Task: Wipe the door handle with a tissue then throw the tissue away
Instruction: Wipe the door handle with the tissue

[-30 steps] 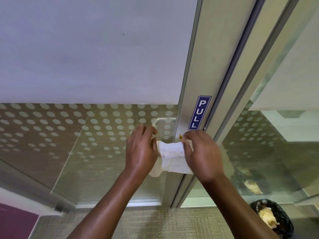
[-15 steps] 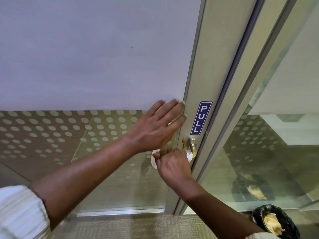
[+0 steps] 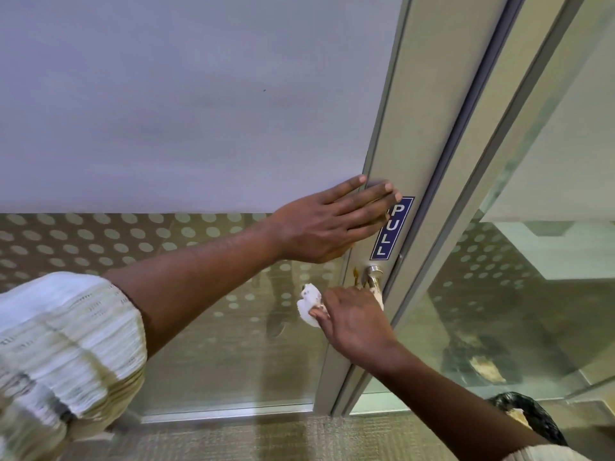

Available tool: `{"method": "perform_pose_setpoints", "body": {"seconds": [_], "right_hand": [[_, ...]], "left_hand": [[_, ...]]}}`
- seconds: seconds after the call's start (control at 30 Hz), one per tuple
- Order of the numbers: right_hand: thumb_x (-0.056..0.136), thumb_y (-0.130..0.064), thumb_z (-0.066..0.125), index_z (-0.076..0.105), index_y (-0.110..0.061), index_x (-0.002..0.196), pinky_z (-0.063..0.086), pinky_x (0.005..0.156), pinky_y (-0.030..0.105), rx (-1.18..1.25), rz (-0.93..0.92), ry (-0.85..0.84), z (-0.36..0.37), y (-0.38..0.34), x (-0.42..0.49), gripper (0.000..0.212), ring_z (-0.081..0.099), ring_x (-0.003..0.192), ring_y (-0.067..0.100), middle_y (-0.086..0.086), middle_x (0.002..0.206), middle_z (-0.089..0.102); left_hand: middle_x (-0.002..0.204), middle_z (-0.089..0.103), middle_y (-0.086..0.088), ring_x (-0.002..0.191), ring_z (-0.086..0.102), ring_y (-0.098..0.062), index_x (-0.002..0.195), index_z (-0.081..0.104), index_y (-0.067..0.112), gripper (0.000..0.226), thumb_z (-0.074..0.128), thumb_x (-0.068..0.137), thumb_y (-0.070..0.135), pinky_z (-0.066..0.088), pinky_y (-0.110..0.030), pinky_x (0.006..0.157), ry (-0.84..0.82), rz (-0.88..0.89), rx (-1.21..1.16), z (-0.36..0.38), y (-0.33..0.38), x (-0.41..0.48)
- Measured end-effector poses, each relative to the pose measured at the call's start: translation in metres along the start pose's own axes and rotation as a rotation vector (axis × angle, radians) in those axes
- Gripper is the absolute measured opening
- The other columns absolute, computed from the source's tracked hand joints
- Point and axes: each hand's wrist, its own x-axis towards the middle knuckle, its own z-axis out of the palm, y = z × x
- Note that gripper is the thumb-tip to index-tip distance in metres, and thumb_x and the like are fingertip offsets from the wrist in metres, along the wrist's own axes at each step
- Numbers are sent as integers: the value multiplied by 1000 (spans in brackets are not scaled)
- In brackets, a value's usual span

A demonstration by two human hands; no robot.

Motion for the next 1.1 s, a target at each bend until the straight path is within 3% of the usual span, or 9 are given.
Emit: {"method": "perform_pose_setpoints", "body": {"seconds": [0.2,0.33,0.5,0.57,0.63,0.73,0.87,1.0,1.1], "right_hand": [[103,-41,32,63,-14,97,28,66,35,-9,434,-142,8,-52,45,42,67,78,28,6,87,71],[101,-42,36,63,-14,92,41,63,36,22,100,-6,2,-23,16,41,62,65,28,7,76,68],[102,-39,42,57,-17,116,47,84,37,-16,-152,-77,0,42,-15,30,58,91,24,5,105,64],[102,-47,38,54,-17,124,47,89,38,-29,-149,-46,3,38,-17,41,56,97,23,5,111,60],[102,-49,36,55,-16,120,45,86,39,-20,-83,-7,6,16,-14,42,56,94,23,5,107,60],[101,-40,37,61,-14,101,46,72,40,-57,60,34,10,-20,2,35,56,75,26,8,88,63],[100,-40,36,63,-13,82,44,56,35,-77,198,83,7,-39,22,43,56,53,27,6,66,62],[103,-44,34,62,-12,87,43,55,34,0,-51,108,12,-9,10,45,57,56,25,6,69,62],[103,-48,39,59,-12,92,44,57,33,27,-280,3,4,33,6,43,58,62,25,7,78,64]], "left_hand": [[169,27,-20,158,23,-37,158,38,4,54,38,109,28,11,-50,130,35,-12,16,2,0,0],[170,22,-20,159,18,-37,160,34,5,57,39,109,29,8,-51,131,12,6,15,4,-1,-1],[171,20,-20,159,16,-38,160,33,5,59,43,107,28,8,-51,131,12,7,23,6,-1,-1],[171,20,-20,159,15,-38,160,32,5,59,44,107,28,8,-51,131,8,12,25,6,-1,-1],[171,20,-20,159,16,-38,160,33,5,59,44,107,28,8,-51,131,3,12,26,5,-1,-1],[171,22,-19,159,18,-37,159,36,6,57,43,107,27,8,-51,130,4,12,30,3,-2,-1],[170,23,-19,158,19,-37,158,39,6,56,43,106,27,10,-51,130,1,11,38,1,-1,-1],[171,22,-19,159,18,-37,160,35,6,58,42,107,28,11,-51,131,7,13,38,1,-1,-2],[171,21,-20,159,17,-37,160,34,6,59,42,106,27,9,-51,131,8,23,35,2,-2,-2]]}}
